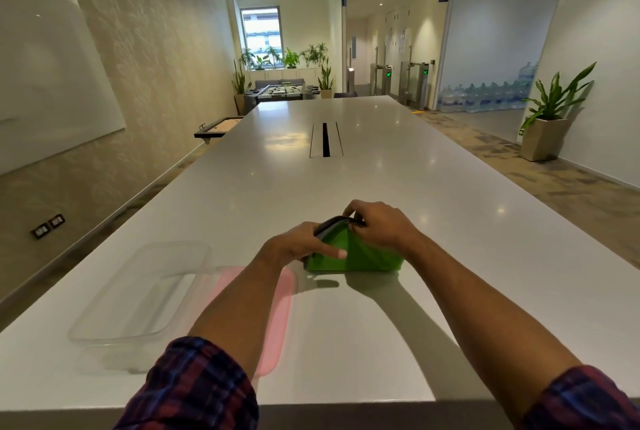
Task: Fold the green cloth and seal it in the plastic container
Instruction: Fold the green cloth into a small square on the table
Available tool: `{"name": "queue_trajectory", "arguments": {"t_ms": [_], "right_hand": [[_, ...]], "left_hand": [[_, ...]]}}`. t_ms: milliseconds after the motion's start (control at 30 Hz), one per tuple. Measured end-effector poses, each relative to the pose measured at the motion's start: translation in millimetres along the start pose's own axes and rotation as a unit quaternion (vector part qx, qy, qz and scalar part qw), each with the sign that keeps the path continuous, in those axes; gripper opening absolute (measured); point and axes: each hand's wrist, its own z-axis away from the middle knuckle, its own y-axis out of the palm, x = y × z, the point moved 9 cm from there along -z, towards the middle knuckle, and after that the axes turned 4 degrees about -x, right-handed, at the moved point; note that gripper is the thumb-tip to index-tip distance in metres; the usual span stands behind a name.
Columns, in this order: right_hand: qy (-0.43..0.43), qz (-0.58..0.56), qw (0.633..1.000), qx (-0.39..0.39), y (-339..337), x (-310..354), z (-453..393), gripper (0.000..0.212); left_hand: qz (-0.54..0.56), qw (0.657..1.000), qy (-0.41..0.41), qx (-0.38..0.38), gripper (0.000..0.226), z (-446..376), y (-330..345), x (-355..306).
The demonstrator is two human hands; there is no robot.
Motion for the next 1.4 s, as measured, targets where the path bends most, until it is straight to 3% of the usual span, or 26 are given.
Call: {"name": "queue_trajectory", "arguments": {"t_ms": [167, 267, 467, 567, 667, 833, 1067, 1200, 1400], "right_hand": [[0.03, -0.025, 0.999, 0.036, 10.4, -23.2, -7.4, 0.044], [0.135, -0.057, 0.988, 0.047, 13.5, -59.9, -5.7, 0.051], [0.275, -0.345, 0.896, 0.048, 45.6, -113.6, 12.0, 0.04], [0.283, -0.428, 0.858, 0.01, 58.0, -121.4, 12.3, 0.034], [0.247, -0.438, 0.864, -0.033, 60.0, -116.8, 4.0, 0.028], [0.225, -0.33, 0.911, -0.105, 53.8, -107.3, -17.3, 0.029], [0.232, -0.143, 0.958, -0.092, 76.2, -111.7, -40.2, 0.028], [0.224, -0.02, 0.972, -0.063, 90.8, -119.6, -44.2, 0.033], [0.196, 0.078, 0.973, -0.098, 91.8, -120.9, -41.6, 0.053]], "left_hand": [[0.084, 0.99, -0.014, -0.113, 0.036, -10.3, -18.5, 19.8], [0.107, 0.984, -0.056, -0.128, 0.032, -13.3, -17.9, 33.4], [0.142, 0.972, -0.101, -0.155, 0.038, -20.7, -20.3, 47.4], [0.127, 0.973, -0.107, -0.163, 0.044, -28.2, -22.0, 48.0], [0.103, 0.972, -0.099, -0.185, 0.045, -37.8, -29.0, 47.4], [0.056, 0.962, -0.07, -0.259, 0.04, -49.7, -46.0, 43.0], [-0.124, 0.939, -0.038, -0.318, 0.041, -62.8, -53.2, 40.5], [-0.213, 0.921, -0.066, -0.319, 0.034, -69.7, -52.0, 42.5], [-0.331, 0.888, -0.073, -0.312, 0.027, -77.3, -48.4, 36.1]]}}
